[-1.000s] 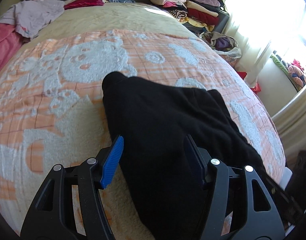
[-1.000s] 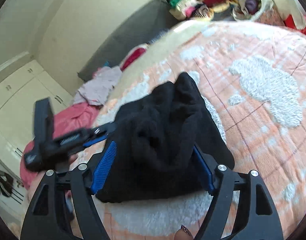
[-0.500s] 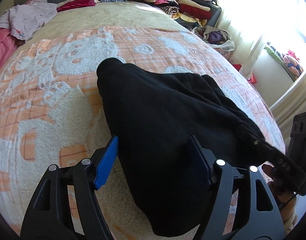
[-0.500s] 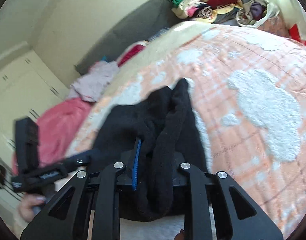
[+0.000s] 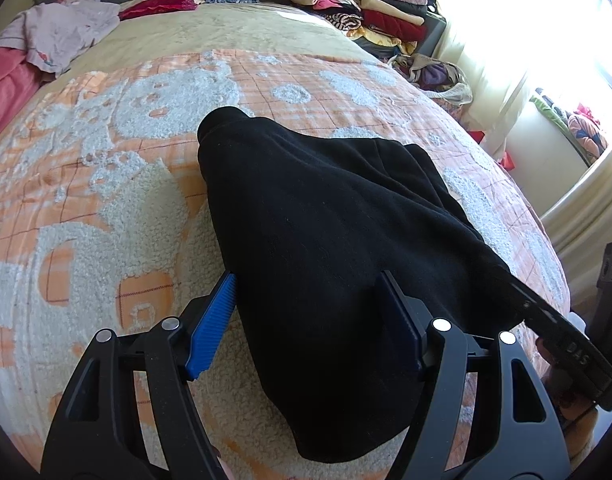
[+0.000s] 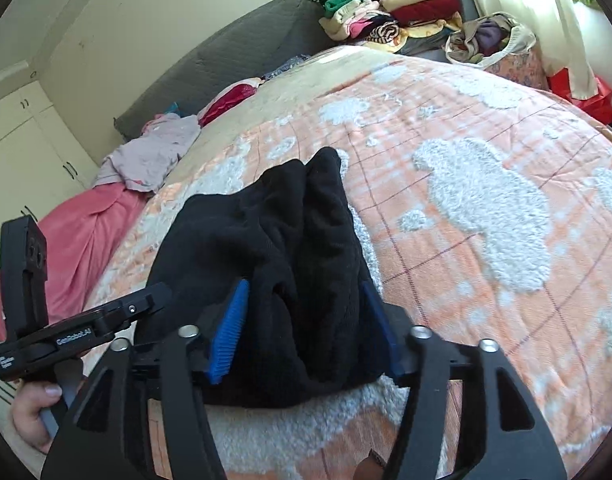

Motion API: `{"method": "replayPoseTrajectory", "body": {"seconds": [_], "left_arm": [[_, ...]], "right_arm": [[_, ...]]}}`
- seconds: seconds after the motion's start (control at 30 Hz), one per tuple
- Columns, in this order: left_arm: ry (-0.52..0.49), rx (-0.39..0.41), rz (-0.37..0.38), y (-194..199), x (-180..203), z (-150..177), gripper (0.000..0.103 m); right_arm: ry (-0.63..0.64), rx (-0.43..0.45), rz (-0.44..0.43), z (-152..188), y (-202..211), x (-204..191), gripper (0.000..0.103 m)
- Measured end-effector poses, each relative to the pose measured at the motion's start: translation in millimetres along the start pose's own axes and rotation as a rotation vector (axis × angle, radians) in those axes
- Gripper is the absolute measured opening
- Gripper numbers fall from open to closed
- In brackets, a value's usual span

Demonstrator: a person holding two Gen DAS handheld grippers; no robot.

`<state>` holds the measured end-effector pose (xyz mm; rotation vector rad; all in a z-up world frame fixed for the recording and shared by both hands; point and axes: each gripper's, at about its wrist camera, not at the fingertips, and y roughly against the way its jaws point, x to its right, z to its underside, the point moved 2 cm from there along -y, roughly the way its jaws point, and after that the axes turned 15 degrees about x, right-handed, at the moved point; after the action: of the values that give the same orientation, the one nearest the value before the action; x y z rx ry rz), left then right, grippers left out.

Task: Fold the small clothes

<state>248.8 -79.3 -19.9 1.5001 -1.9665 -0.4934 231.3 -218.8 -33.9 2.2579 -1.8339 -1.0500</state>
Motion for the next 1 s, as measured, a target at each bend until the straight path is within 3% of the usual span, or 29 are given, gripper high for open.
{"method": "replayPoseTrajectory", "body": {"seconds": [0.13,0.2,0.27,0.33,0.37,0.4,0.57,1.0], "left_arm": [[-0.002,0.012,0.003,7,1,0,0.064],[-0.002,0.026,0.009,14,2,-1,0.064],[-0.003,0.037,0.014,21,2,-1,0.064],[-0.003,0.054,0.018,31,2,-2,0.065],[-0.004,0.06,0.018,35,2,-2,0.071],[-0.005,0.069,0.019,40,3,-2,0.083],[-0.026,0.122,0.025,69,4,-2,0.093],[-0.074,0.184,0.006,124,-3,25,0.093]], "right_arm": [[0.014,0.039,0.01,-6,18,-2,0.07],[0.027,0.06,0.019,-10,29,-4,0.084],[0.043,0.091,0.022,-13,41,-8,0.087],[0.062,0.116,0.028,-16,51,-12,0.096],[0.078,0.133,0.034,-17,57,-14,0.097],[0.095,0.148,0.035,-19,63,-18,0.097],[0.162,0.187,0.044,-19,86,-31,0.098],[0.243,0.213,0.045,4,130,-53,0.098]]}}
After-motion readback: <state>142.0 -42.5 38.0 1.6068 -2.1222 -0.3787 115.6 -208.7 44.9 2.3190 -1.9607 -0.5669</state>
